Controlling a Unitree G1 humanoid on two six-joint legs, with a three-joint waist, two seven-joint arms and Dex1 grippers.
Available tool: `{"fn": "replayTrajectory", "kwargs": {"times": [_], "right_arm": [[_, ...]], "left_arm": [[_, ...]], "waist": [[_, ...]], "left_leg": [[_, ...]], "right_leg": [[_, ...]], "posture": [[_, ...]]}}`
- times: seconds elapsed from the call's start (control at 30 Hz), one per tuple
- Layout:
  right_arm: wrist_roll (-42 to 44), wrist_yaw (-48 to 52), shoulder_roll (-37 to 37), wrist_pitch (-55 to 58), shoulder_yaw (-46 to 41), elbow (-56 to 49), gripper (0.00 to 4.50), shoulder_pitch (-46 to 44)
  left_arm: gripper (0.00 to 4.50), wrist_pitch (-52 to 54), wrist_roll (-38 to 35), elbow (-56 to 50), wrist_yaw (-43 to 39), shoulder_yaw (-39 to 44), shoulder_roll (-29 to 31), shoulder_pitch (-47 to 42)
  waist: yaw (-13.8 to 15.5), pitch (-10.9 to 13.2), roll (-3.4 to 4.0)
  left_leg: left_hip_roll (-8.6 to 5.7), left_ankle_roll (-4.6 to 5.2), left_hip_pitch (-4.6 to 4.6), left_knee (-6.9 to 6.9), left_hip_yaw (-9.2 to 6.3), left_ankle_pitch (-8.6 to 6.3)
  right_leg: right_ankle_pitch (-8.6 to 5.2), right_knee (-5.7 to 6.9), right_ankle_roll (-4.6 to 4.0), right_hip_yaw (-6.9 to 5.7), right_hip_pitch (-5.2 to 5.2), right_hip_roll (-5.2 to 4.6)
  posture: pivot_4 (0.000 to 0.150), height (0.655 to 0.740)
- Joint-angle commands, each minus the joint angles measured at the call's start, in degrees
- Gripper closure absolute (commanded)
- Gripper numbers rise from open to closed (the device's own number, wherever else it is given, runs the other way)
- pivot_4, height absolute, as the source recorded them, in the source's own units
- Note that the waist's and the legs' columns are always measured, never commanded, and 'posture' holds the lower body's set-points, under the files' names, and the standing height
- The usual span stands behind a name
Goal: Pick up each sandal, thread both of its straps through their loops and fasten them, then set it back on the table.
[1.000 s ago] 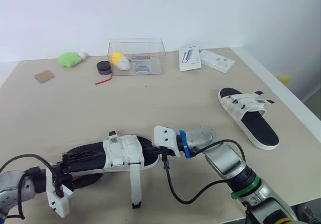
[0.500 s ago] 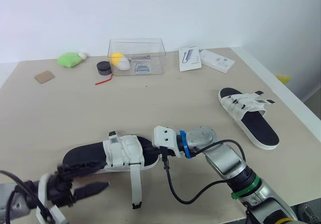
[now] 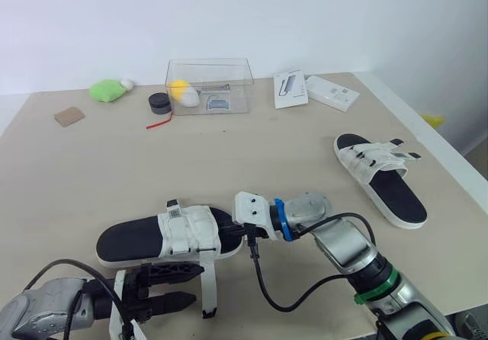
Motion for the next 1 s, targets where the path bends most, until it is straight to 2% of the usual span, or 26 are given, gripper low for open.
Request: {"fn": "replayTrajectory", "kwargs": {"times": [0.03, 0.37, 0.4, 0.43, 0.57, 0.6, 0.63, 0.67, 0.7, 0.77, 1.0], "right_arm": [[-0.67, 2.05, -1.66, 2.59, 3.63, 1.37, 4.5, 2.28], [-1.01, 2.28, -1.8, 1.85, 3.77, 2.14, 4.5, 1.69], [-1.08, 2.28, -1.83, 1.75, 3.77, 2.22, 4.5, 1.62], [-1.13, 2.28, -1.85, 1.69, 3.76, 2.28, 4.5, 1.58], [-1.21, 2.23, -1.76, 1.54, 3.74, 2.62, 4.5, 1.38], [-1.24, 2.19, -1.69, 1.51, 3.74, 2.72, 4.5, 1.31], [-1.27, 2.16, -1.63, 1.5, 3.76, 2.8, 4.5, 1.25], [-1.3, 2.14, -1.55, 1.45, 3.8, 2.91, 4.5, 1.16], [-1.3, 2.12, -1.51, 1.44, 3.83, 2.97, 4.5, 1.11], [-1.32, 2.1, -1.34, 1.33, 3.88, 3.34, 4.5, 0.88], [-1.4, 1.92, -1.07, 0.7, 3.96, 4.22, 4.5, 0.54]], "left_arm": [[0.05, -1.46, -0.23, -0.73, 1.16, -4.84, 0.35, -0.83], [0.05, 3.73, -0.19, -2.98, 0.18, -12.28, 1.28, -3.79], [0.56, 3.89, -0.17, -3.07, 0.22, -12.63, 1.39, -4.1], [0.77, 3.75, -0.19, -3.19, 0.3, -13.04, 1.56, -4.45], [2.93, 4.57, -0.45, -2.9, 0.48, -14.08, 1.91, -5.49], [3.14, 4.74, -1.1, -2.9, 0.45, -14.59, 2.25, -5.74], [3.77, 4.65, -2.01, -2.99, 0.66, -15.1, 2.58, -6.04], [4.21, 4.35, -3.34, -3.28, 0.83, -15.89, 3.14, -6.55], [4.41, 4.32, -4.83, -3.89, 0.87, -16.63, 3.82, -7.07], [4.41, 5.68, -8.26, -5.0, 0.41, -17.98, 5.32, -8.06], [4.41, 27.93, -36.6, -15.98, -6.57, -23.51, 13.06, -10.69]], "waist": [[0.0, 0.0, 0.0], [0.0, -0.01, 0.0], [0.0, -0.01, 0.01], [0.0, -0.01, 0.01], [0.0, -0.01, 0.0], [0.0, -0.01, 0.01], [0.0, -0.01, 0.01], [0.0, -0.01, 0.01], [0.01, -0.02, 0.0], [0.0, -0.02, 0.0], [-0.01, -0.01, 0.04]], "left_leg": [[-0.02, 0.0, 0.0, 0.0, -0.01, -0.01], [-0.04, -0.03, 0.02, 0.06, -0.03, -0.06], [-0.04, -0.03, 0.02, 0.07, -0.04, -0.06], [-0.04, -0.03, 0.02, 0.08, -0.04, -0.05], [-0.05, -0.03, 0.02, 0.08, -0.04, -0.06], [-0.05, -0.03, 0.02, 0.08, -0.05, -0.06], [-0.05, -0.03, 0.03, 0.09, -0.05, -0.05], [-0.05, -0.03, 0.03, 0.1, -0.05, -0.05], [-0.04, -0.03, 0.04, 0.11, -0.04, -0.05], [-0.04, -0.03, 0.05, 0.13, -0.05, -0.05], [0.0, -0.03, 0.07, 0.18, -0.06, -0.05]], "right_leg": [[0.0, 0.0, 0.01, 0.0, 0.01, -0.03], [-0.08, 0.0, 0.12, -0.01, 0.07, 0.05], [-0.07, 0.0, 0.11, -0.02, 0.08, 0.05], [-0.07, 0.0, 0.11, -0.02, 0.08, 0.05], [-0.06, 0.0, 0.1, -0.01, 0.09, 0.05], [-0.06, 0.0, 0.1, -0.02, 0.09, 0.05], [-0.07, 0.0, 0.11, -0.02, 0.09, 0.05], [-0.07, 0.0, 0.11, -0.02, 0.1, 0.05], [-0.06, 0.01, 0.12, -0.01, 0.11, 0.05], [-0.06, 0.01, 0.13, -0.01, 0.13, 0.03], [-0.13, 0.04, 0.27, -0.02, 0.14, 0.14]], "posture": [[0.15, 0.74], [0.15, 0.74], [0.15, 0.74], [0.15, 0.74], [0.15, 0.74], [0.15, 0.74], [0.15, 0.74], [0.15, 0.74], [0.15, 0.74], [0.15, 0.74], [0.15, 0.74]]}}
